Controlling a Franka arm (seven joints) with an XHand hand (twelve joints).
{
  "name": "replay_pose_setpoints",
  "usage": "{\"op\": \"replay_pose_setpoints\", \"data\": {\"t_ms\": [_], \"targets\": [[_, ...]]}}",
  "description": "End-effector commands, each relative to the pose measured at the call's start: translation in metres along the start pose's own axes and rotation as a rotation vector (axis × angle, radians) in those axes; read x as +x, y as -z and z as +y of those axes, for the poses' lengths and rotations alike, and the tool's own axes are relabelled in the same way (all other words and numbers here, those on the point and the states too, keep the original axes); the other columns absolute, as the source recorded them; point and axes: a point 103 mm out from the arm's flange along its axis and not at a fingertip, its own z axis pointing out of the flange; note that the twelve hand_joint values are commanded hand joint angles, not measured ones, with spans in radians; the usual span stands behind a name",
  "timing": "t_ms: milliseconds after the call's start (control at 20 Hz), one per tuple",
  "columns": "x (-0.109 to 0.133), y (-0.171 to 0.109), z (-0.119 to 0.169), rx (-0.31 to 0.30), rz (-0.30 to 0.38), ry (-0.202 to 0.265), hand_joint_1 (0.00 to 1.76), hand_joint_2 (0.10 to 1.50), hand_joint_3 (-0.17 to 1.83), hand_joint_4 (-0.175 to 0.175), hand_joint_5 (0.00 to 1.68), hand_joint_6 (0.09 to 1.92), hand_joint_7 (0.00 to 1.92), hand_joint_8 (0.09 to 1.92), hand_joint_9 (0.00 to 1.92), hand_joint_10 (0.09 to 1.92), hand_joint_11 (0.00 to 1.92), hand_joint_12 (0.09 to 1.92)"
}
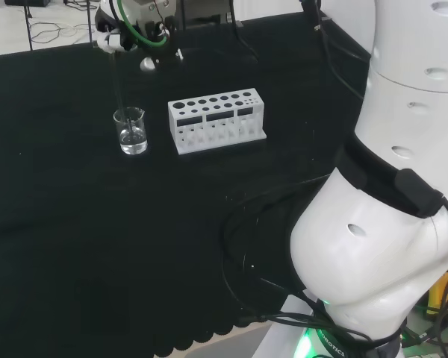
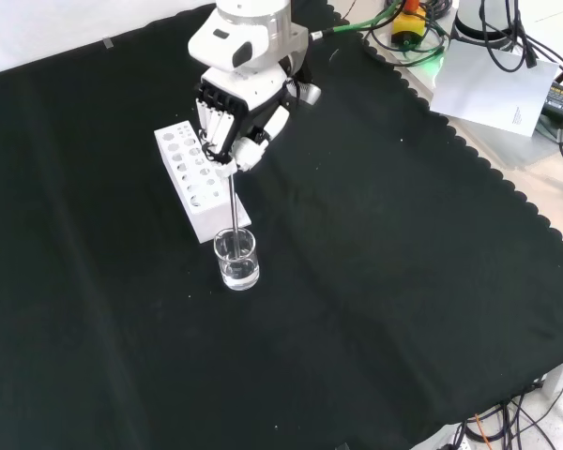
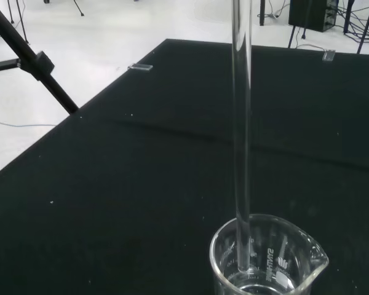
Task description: Stir in the beaker to the left of the white test tube rack with the glass rod.
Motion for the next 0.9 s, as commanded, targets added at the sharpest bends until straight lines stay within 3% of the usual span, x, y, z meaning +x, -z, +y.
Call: {"op": "replay_pose_setpoints", "data": {"t_ms": [50,200,550,900], "targets": [[-0.003,-0.019,0.004,0.018,0.004,0.0,1.28,1.13,-0.04,-0.175,0.94,0.79,1.04,1.23,1.47,1.07,1.58,0.78],[-0.003,-0.027,0.005,0.029,0.028,-0.007,1.28,1.13,-0.04,-0.175,0.94,0.79,1.04,1.23,1.47,1.07,1.58,0.78],[0.01,-0.047,0.019,0.066,0.004,-0.01,1.28,1.13,-0.03,-0.175,0.94,0.79,1.04,1.23,1.47,1.07,1.58,0.78],[0.004,-0.043,0.014,0.049,0.029,-0.013,1.28,1.13,-0.03,-0.175,0.94,0.79,1.04,1.23,1.47,1.07,1.58,0.77]]}}
